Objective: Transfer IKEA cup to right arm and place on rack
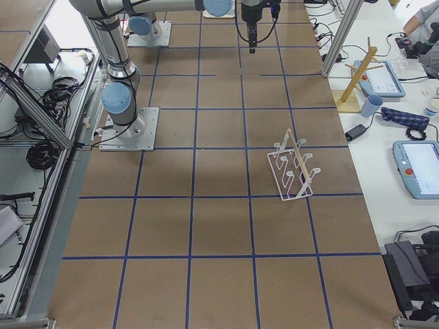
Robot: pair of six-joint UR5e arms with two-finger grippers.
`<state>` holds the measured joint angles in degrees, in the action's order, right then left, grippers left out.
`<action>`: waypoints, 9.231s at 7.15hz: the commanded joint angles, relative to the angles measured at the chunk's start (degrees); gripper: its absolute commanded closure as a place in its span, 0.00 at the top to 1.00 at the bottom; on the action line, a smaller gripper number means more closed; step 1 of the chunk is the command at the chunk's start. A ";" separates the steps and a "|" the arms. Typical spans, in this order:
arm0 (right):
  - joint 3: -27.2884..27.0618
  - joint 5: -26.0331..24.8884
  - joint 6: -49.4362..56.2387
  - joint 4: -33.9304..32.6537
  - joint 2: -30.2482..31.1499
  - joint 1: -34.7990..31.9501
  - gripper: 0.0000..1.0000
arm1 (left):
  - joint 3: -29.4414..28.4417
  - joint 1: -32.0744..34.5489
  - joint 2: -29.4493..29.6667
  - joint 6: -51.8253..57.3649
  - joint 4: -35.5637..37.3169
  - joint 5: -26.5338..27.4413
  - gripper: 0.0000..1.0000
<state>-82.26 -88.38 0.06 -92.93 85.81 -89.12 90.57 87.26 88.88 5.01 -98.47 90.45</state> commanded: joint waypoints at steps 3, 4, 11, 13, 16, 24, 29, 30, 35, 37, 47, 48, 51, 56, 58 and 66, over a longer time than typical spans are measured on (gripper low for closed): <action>0.00 0.05 -0.15 0.03 -0.03 0.00 1.00 | 0.22 -14.37 3.83 13.29 4.93 1.31 1.00; 0.00 0.05 -0.15 0.03 -0.03 0.09 1.00 | 0.30 -17.62 5.24 20.67 6.34 1.31 1.00; 0.00 0.05 -0.24 0.03 -0.03 0.09 1.00 | 10.84 -36.64 13.06 63.96 31.93 1.14 1.00; 0.00 0.05 -0.24 0.03 -0.03 0.00 1.00 | 10.85 -36.73 16.22 64.33 34.99 0.78 1.00; 0.00 0.05 -0.24 0.03 -0.03 0.09 1.00 | 10.76 -36.82 20.01 66.61 37.21 0.78 0.93; 0.00 0.40 -0.33 0.03 -0.03 0.00 1.00 | 10.33 -36.82 23.79 68.99 36.15 1.49 0.15; 0.00 0.40 -0.33 0.12 -0.03 0.00 1.00 | 8.31 -35.41 21.52 68.47 34.04 0.79 0.00; 0.00 0.49 -0.33 0.12 -0.03 0.00 1.00 | 6.13 -33.93 20.55 67.77 32.74 0.61 0.00; 0.00 0.23 0.46 -0.05 -0.03 0.17 1.00 | -5.58 -18.75 13.52 38.91 10.33 -10.00 0.00; -0.09 0.75 0.81 -0.05 -0.11 0.35 1.00 | -4.88 -11.89 12.02 28.96 9.00 -14.59 0.00; 0.00 6.71 41.61 1.35 1.72 13.52 1.00 | 11.62 2.31 0.68 6.07 11.11 -67.51 0.00; 0.00 18.04 43.77 7.18 3.39 15.19 1.00 | 16.08 2.03 -0.28 7.02 11.28 -76.47 0.00; 0.26 40.47 62.63 16.88 7.44 16.79 1.00 | 29.71 2.21 -5.55 8.26 17.77 -91.45 0.00; 0.00 54.28 101.01 41.51 10.77 16.79 1.00 | 31.33 2.47 -9.07 8.16 19.63 -96.42 0.00; 0.00 54.45 115.37 52.03 12.19 16.44 1.00 | 31.42 2.56 -9.16 8.26 19.72 -98.25 0.00; -5.01 63.58 122.55 53.74 14.21 14.33 1.00 | 31.42 2.91 -7.76 9.05 19.63 -101.34 0.00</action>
<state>-87.18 -26.11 123.12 -38.30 100.20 -74.29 121.99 90.12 81.10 14.00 -78.76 -10.15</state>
